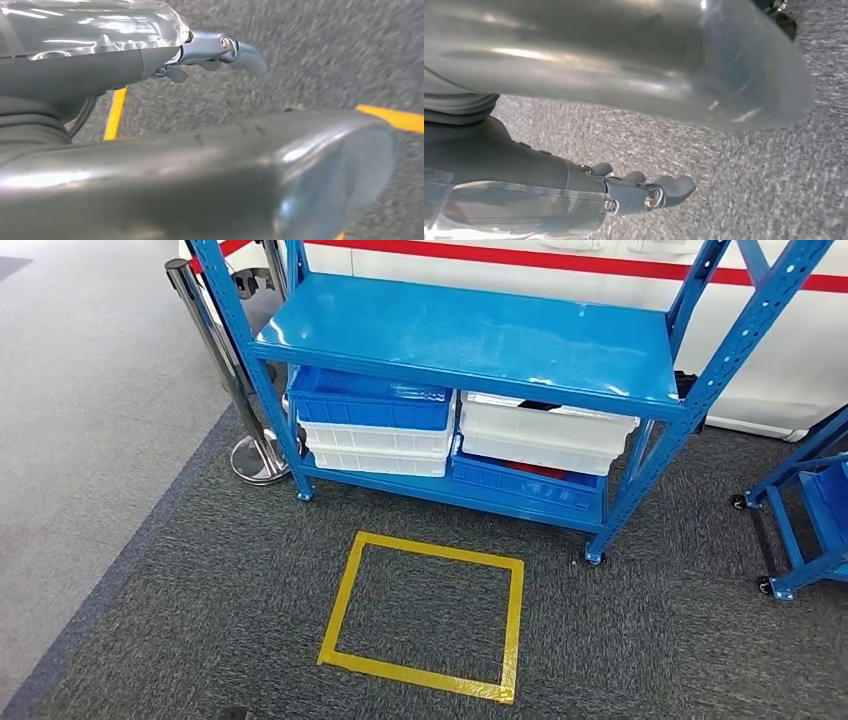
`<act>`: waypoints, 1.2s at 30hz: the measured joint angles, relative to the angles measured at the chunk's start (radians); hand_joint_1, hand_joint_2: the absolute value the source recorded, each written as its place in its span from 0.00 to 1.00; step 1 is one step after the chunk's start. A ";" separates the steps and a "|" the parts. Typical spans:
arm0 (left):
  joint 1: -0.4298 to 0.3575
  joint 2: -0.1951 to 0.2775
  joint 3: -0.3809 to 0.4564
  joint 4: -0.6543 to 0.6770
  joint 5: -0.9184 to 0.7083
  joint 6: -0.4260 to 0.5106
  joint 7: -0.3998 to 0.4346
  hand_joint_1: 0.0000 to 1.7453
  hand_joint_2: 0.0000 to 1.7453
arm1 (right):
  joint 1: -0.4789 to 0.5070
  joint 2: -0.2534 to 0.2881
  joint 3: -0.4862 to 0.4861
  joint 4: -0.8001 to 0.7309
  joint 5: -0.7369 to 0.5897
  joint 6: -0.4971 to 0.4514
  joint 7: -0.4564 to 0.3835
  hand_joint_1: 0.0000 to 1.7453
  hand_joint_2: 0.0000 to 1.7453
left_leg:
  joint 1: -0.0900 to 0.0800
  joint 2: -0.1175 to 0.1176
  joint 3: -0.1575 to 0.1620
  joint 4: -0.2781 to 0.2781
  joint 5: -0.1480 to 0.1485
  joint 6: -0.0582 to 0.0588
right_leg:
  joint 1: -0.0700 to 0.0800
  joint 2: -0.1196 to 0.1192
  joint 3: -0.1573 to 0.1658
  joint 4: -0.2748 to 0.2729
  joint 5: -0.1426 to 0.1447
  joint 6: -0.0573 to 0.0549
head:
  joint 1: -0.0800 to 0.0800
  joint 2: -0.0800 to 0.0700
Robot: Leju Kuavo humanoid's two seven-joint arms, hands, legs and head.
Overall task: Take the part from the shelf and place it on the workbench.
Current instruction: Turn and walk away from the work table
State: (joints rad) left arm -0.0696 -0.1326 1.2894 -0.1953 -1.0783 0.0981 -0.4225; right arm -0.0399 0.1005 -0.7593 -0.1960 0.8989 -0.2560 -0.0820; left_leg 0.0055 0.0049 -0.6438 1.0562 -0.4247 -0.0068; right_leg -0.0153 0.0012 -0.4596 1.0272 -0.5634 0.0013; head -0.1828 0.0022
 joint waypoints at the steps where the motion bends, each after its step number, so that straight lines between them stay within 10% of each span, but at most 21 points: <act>1: 0.000 0.000 0.000 0.000 -0.001 -0.002 0.000 0.00 0.00 | -0.002 0.000 0.000 0.000 -0.001 0.000 0.001 0.00 0.00 | -0.002 -0.001 0.005 -0.006 -0.002 0.007 | 0.002 0.001 0.010 0.002 -0.003 0.008 | 0.000 0.000; 5: -0.007 -0.001 -0.001 0.000 -0.013 -0.006 -0.001 0.00 0.00 | -0.009 0.000 0.000 0.000 -0.004 0.000 0.001 0.00 0.00 | 0.002 -0.009 0.060 -0.031 -0.019 0.037 | -0.001 -0.001 -0.040 0.123 0.003 0.025 | 0.000 0.000; 8: -0.009 -0.001 -0.001 0.000 -0.018 -0.007 -0.001 0.00 0.00 | -0.009 0.000 -0.001 0.000 -0.006 0.001 0.001 0.00 0.00 | -0.001 -0.011 0.094 -0.035 -0.048 0.045 | -0.001 -0.001 -0.163 0.273 -0.077 0.029 | 0.001 0.000; 10: -0.007 -0.001 -0.002 0.000 -0.018 -0.007 -0.001 0.00 0.00 | -0.005 0.000 -0.001 0.000 -0.006 0.001 0.001 0.00 0.00 | -0.003 -0.018 0.126 -0.035 -0.074 0.045 | 0.000 -0.001 -0.208 0.269 -0.113 0.029 | 0.001 0.000; 11: -0.006 -0.002 -0.002 0.000 -0.018 -0.008 -0.001 0.00 0.00 | -0.002 0.000 -0.001 0.000 -0.006 0.001 0.001 0.00 0.00 | -0.003 -0.020 0.146 -0.035 -0.088 0.043 | 0.001 -0.001 -0.216 0.231 -0.094 0.026 | 0.001 0.000; 15: -0.006 -0.006 -0.002 0.000 -0.018 -0.008 -0.001 0.00 0.00 | 0.009 -0.002 -0.002 0.000 -0.007 0.001 0.001 0.00 0.00 | -0.010 -0.026 0.203 -0.037 -0.148 0.029 | 0.014 0.001 -0.219 0.054 0.133 0.002 | 0.000 0.000; 17: -0.008 -0.006 -0.002 0.000 -0.018 -0.008 -0.001 0.00 0.00 | 0.006 -0.002 -0.002 0.000 -0.007 0.002 0.001 0.00 0.00 | -0.014 -0.028 0.220 -0.024 -0.151 0.018 | 0.012 0.004 -0.202 0.043 0.140 -0.009 | 0.000 0.000; 21: -0.013 -0.003 -0.003 0.000 -0.018 -0.008 0.000 0.00 0.00 | 0.003 0.000 -0.002 0.000 -0.006 0.002 0.001 0.00 0.00 | -0.009 -0.021 0.133 0.151 -0.143 -0.002 | 0.004 0.003 -0.143 0.021 0.109 -0.031 | 0.000 0.000; 25: -0.010 -0.004 -0.002 0.000 -0.016 -0.008 0.002 0.00 0.00 | 0.002 -0.001 -0.003 0.000 -0.002 0.005 0.001 0.00 0.00 | 0.003 -0.015 0.005 0.242 -0.266 -0.018 | 0.002 0.007 -0.080 0.017 0.057 -0.030 | 0.000 0.000; 27: -0.007 -0.004 -0.002 0.000 -0.016 -0.008 0.002 0.00 0.00 | 0.004 -0.001 -0.003 0.000 -0.001 0.006 0.001 0.00 0.00 | 0.006 -0.011 -0.005 0.153 -0.207 -0.018 | 0.000 0.007 -0.041 0.016 0.026 -0.024 | 0.000 0.000; 30: 0.000 -0.004 -0.002 0.000 -0.016 -0.012 0.002 0.00 0.00 | 0.005 0.000 -0.004 0.001 0.000 0.006 0.001 0.00 0.00 | 0.001 -0.005 -0.008 0.030 -0.022 -0.001 | 0.000 0.009 0.000 0.014 -0.013 -0.008 | 0.000 0.000; 33: -0.003 -0.005 -0.002 0.001 -0.016 -0.014 0.003 0.00 0.00 | -0.002 -0.001 -0.004 0.001 0.002 0.005 0.000 0.00 0.00 | -0.002 -0.007 0.017 0.007 -0.013 0.024 | 0.001 0.011 0.015 0.025 -0.011 0.016 | 0.001 0.000; 36: -0.008 -0.006 -0.002 0.001 -0.015 -0.014 0.007 0.00 0.00 | -0.009 -0.001 -0.005 0.001 0.006 0.004 -0.002 0.00 0.00 | 0.002 -0.009 0.057 -0.022 -0.023 0.041 | -0.001 0.008 -0.048 0.141 -0.016 0.022 | 0.002 0.000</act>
State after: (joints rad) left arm -0.0775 -0.1382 1.2874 -0.1946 -1.0931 0.0846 -0.4159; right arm -0.0484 0.0994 -0.7642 -0.1953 0.9049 -0.2519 -0.0840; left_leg 0.0075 -0.0036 -0.5866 1.0343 -0.4473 0.0343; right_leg -0.0160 0.0088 -0.5072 1.1678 -0.5796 0.0236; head -0.1811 0.0022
